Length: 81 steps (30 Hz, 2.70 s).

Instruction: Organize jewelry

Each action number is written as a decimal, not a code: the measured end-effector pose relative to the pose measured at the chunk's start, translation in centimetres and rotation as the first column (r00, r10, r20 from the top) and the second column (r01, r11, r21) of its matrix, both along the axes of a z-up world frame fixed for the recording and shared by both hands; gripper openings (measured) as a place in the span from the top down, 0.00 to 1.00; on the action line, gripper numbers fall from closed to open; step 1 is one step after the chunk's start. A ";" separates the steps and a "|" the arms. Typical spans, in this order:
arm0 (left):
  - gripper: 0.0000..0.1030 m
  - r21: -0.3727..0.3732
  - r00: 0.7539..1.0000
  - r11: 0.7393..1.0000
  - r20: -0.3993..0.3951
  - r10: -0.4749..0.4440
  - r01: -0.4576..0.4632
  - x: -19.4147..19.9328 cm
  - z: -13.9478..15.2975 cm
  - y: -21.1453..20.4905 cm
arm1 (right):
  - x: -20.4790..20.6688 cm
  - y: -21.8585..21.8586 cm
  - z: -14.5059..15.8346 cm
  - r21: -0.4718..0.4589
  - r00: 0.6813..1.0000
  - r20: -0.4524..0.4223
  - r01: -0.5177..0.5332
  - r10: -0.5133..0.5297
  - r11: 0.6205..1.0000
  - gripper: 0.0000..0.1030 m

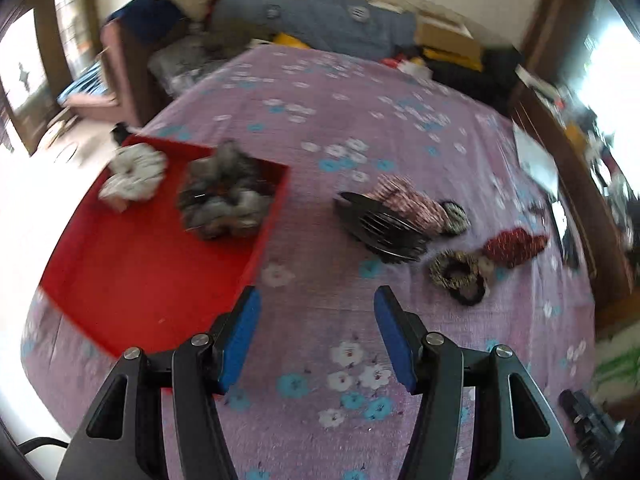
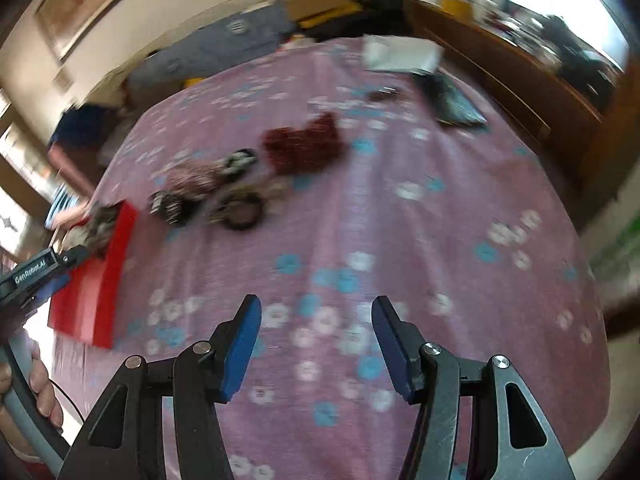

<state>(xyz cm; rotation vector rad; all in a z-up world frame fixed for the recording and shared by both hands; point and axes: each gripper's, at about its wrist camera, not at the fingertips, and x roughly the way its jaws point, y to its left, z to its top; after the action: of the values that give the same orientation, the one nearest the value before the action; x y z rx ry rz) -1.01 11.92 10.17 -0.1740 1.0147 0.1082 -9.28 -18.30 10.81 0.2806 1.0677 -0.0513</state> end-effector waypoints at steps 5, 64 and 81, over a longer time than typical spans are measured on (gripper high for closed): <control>0.44 0.042 0.993 0.993 -0.044 -0.108 0.110 2.8 -1.1 -1.5 | 1.5 -0.9 -0.9 0.032 1.000 -0.004 -0.003 0.003 0.999 0.40; 0.88 -0.073 0.945 0.961 -0.176 -0.274 0.265 -2.7 -5.4 -6.6 | 2.6 -2.4 -5.7 0.226 0.988 -0.125 -0.058 0.088 0.972 0.90; 0.49 -0.115 0.969 0.973 -0.126 -0.212 0.198 -4.4 -3.3 -3.9 | 1.0 -5.9 -3.8 0.288 0.997 -0.025 0.074 -0.070 0.955 0.47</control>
<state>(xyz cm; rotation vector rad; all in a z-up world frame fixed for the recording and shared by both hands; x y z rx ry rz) -5.36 8.03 6.84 -0.1541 1.1711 -0.1223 -8.27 -24.22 7.01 0.5841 1.0791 0.0382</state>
